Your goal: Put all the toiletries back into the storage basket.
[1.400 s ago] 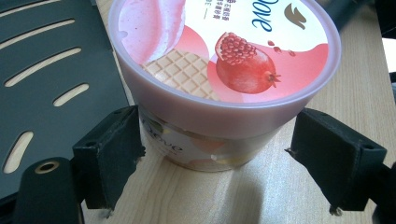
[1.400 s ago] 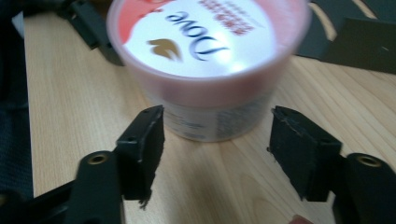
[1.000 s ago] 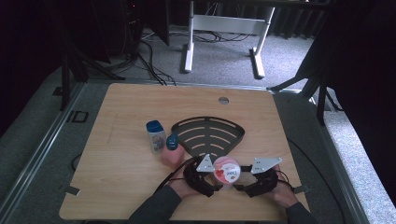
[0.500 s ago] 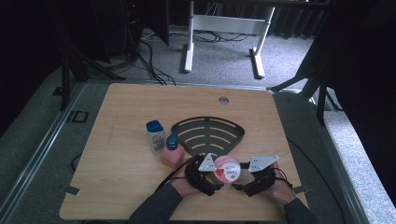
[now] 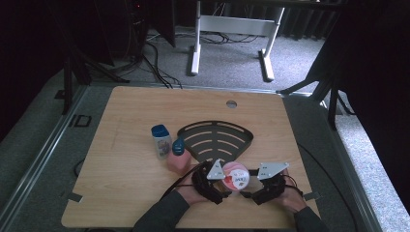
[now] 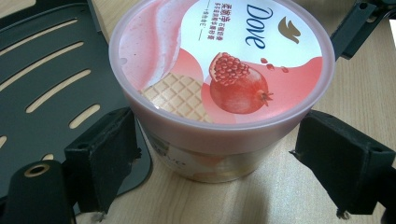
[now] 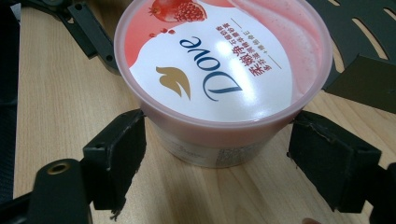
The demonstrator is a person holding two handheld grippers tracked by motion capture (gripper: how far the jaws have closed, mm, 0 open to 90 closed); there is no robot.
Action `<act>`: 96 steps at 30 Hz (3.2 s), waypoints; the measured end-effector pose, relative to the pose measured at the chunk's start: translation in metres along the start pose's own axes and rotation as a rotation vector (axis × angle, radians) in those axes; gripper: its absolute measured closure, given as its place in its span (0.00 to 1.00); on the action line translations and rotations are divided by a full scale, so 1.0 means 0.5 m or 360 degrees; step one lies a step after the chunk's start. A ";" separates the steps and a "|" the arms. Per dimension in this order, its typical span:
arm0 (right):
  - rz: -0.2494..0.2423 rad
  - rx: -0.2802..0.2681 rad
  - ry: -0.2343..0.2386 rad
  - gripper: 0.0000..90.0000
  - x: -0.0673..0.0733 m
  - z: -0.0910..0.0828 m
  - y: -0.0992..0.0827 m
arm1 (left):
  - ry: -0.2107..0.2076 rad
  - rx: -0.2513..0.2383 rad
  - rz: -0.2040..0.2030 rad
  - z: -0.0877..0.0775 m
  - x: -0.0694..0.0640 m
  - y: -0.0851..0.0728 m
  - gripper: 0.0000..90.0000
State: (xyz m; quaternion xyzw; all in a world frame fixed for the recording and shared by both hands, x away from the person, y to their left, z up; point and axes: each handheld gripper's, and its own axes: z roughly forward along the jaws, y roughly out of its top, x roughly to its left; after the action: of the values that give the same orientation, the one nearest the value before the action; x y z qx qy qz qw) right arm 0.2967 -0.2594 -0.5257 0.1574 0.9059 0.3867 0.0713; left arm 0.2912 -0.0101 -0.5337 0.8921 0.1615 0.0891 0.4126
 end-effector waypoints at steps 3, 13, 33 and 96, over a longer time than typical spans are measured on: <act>0.0001 -0.0004 -0.0003 0.21 0.001 -0.001 0.001 | 0.0000 -0.0005 0.0004 -0.002 0.000 0.001 0.15; -0.0006 -0.0018 -0.0017 0.21 0.000 -0.008 0.008 | 0.0012 -0.0007 0.0002 -0.007 0.002 0.009 0.14; -0.0009 -0.0043 -0.0031 0.21 -0.012 -0.023 0.023 | 0.0033 0.0002 0.0018 -0.016 0.011 0.036 0.14; -0.0025 -0.0030 -0.0089 0.21 -0.078 -0.055 0.048 | 0.0148 0.0026 -0.0085 0.011 0.041 0.106 0.11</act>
State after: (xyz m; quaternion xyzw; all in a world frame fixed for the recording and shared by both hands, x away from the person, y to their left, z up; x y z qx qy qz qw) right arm 0.3321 -0.2758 -0.4889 0.1603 0.9011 0.3900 0.1011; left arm 0.3230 -0.0389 -0.4961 0.8856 0.2051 0.1180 0.3996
